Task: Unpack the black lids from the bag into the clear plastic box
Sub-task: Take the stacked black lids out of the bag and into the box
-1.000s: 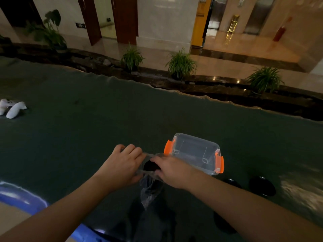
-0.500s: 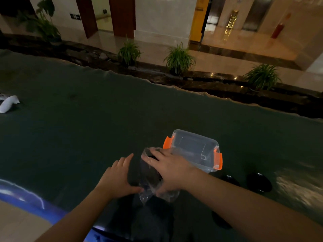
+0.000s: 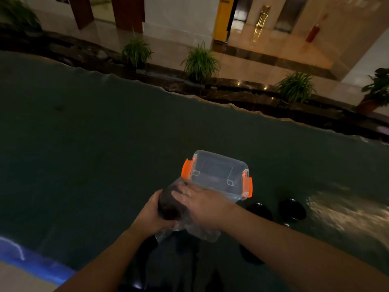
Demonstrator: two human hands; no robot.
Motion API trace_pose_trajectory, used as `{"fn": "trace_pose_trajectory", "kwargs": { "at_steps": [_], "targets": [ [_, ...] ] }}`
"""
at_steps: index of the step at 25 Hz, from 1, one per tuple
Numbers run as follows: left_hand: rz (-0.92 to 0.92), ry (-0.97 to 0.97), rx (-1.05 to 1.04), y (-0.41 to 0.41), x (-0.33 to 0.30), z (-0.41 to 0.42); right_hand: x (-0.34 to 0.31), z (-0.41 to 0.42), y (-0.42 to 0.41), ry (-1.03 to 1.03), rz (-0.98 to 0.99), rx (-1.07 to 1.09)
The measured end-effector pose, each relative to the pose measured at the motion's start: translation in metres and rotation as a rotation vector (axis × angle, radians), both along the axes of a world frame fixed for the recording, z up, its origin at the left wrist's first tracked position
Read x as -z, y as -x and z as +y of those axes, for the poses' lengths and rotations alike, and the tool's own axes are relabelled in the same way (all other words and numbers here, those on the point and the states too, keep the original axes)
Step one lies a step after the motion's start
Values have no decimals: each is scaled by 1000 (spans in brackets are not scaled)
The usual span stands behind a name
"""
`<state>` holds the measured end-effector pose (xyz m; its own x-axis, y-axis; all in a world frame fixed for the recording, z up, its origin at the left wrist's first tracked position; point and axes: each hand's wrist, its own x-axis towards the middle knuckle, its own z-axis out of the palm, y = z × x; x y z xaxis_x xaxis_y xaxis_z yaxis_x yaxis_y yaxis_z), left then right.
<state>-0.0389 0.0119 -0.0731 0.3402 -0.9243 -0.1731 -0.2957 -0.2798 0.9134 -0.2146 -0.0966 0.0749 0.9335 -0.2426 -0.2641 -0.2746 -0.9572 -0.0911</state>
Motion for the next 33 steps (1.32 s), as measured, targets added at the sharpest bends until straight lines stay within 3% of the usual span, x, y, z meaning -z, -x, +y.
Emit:
{"fn": "trace_pose_trajectory", "kwargs": {
  "at_steps": [7,14,19,25,33],
  "targets": [
    [-193,45,72,6,-9,-12,22,-14,25,-31,-24,58],
    [-514,54,315,6,-35,-20,27,-9,38,-41,-122,84],
    [-859,-181,476,0,-52,-23,43,-1,47,-42,-122,79],
    [-1152,-257,615,8,-39,-17,82,9,54,-61,-144,48],
    [-1273,-270,612,19,-25,-16,118,8,52,-134,-39,113]
  ]
}}
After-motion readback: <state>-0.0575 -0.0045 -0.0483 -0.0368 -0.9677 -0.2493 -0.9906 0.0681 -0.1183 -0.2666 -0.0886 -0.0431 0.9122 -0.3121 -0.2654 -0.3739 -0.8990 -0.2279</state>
